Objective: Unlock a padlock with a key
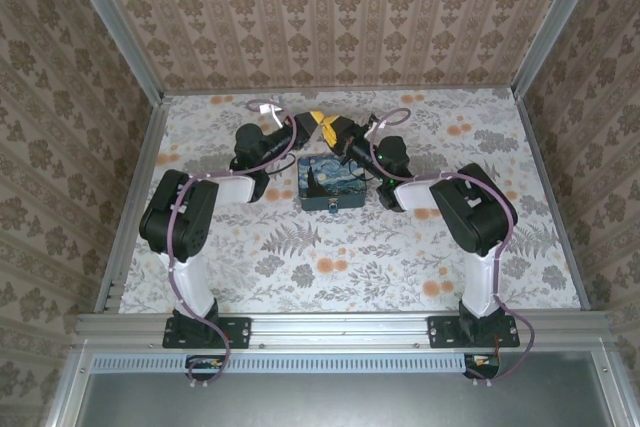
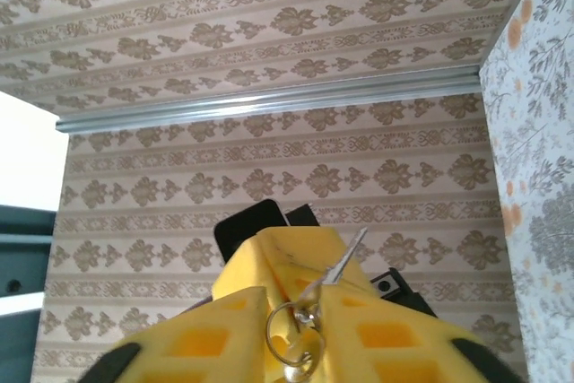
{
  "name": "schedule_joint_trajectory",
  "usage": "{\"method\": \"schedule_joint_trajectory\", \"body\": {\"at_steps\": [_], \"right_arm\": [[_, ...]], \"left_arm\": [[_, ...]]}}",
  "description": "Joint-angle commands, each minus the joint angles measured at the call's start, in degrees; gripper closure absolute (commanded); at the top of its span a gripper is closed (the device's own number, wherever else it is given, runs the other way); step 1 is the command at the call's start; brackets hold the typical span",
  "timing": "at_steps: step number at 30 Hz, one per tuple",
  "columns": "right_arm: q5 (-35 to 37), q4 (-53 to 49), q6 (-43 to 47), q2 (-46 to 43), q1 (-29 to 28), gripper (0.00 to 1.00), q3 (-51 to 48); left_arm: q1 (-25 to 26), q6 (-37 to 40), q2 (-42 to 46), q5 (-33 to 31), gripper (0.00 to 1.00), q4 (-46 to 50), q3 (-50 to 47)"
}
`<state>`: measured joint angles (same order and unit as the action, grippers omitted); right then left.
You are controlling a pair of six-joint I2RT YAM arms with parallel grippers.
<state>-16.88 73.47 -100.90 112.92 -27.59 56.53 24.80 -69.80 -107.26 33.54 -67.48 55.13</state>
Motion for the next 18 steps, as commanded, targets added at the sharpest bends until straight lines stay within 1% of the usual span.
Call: {"method": "schedule_joint_trajectory", "body": {"at_steps": [1,4,10,11,12,15,16,18], "right_arm": [[0.71,3.12,-0.44,0.63,-0.18,0.87,1.40],[0.62,3.17,-0.37,0.48,-0.22,1.00,1.00],[0.36,3.30,0.32,0.06,0.17,1.00,0.17],[0.11,3.23,0.79,-0.06,0.25,1.00,0.01],[0.14,3.14,1.33,-0.30,0.37,1.00,-0.34],[0.18,2.90,3.35,-1.00,0.94,1.00,-1.98],[0.23,2.94,3.94,-1.08,1.18,1.00,-2.58],[-0.08,2.42,5.77,-1.45,1.56,1.00,-3.55]], "left_arm": [[0.44,0.54,-0.75,-0.02,1.00,-2.58,-0.73],[0.47,0.54,-0.84,-0.06,1.00,-2.57,-0.72],[0.51,0.47,-0.51,-0.13,1.00,-0.52,-0.38],[0.50,0.18,-0.33,-0.14,0.90,-0.07,-0.37],[0.42,-0.36,-0.09,-0.24,0.79,0.02,-0.44],[-0.17,-2.62,0.59,-0.79,0.52,0.55,-0.87],[-0.49,-3.74,0.84,-1.10,0.45,0.77,-1.15],[-1.04,-6.08,1.37,-1.70,0.38,0.96,-2.05]]}}
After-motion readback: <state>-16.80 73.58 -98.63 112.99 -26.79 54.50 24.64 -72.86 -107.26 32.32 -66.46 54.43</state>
